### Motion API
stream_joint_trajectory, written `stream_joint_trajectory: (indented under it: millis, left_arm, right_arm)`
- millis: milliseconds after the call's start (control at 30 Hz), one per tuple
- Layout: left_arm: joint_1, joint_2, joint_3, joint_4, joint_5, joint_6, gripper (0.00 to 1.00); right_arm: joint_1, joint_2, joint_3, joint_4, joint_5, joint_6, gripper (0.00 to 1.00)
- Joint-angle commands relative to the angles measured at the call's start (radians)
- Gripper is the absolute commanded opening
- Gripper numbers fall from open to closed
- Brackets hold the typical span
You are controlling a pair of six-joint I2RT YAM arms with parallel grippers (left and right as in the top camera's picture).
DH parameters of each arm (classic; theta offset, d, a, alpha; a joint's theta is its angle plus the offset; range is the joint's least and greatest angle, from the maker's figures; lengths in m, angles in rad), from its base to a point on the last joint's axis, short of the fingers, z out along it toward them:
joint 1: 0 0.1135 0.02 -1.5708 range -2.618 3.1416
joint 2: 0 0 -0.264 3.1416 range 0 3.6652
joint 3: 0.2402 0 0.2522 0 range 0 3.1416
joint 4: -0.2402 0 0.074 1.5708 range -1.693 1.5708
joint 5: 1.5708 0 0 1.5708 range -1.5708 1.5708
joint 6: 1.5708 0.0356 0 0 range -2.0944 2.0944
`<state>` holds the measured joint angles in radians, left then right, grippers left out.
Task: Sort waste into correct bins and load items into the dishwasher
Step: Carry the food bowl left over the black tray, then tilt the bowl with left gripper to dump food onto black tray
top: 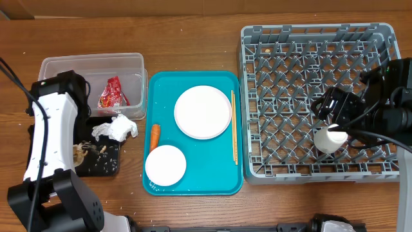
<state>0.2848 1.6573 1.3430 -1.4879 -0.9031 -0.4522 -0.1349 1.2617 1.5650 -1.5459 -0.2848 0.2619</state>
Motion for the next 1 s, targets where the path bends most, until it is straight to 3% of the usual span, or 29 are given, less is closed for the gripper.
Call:
stream_joint_trajectory:
  millis: [0,133,467,967]
  left_arm:
    - [0.02,0.011,0.0,0.033,-0.092,0.08,0.04]
    - [0.021,0.012,0.0,0.135,-0.102,0.19,0.04]
    - [0.023,0.119,0.0,0.15,-0.21,0.206,0.04]
    - [-0.042,0.14,0.001,0.35,-0.386,0.499,0.04]
  right_arm:
    - [0.006,-0.003,0.007,-0.004,-0.005,-0.005,1.0]
    - [0.006,-0.003,0.007,-0.008,-0.005,-0.005,1.0]
    - [0.006,-0.003,0.007,-0.031,-0.005,-0.005,1.0]
    - [0.006,-0.003,0.007,-0.028,-0.005,-0.005,1.0]
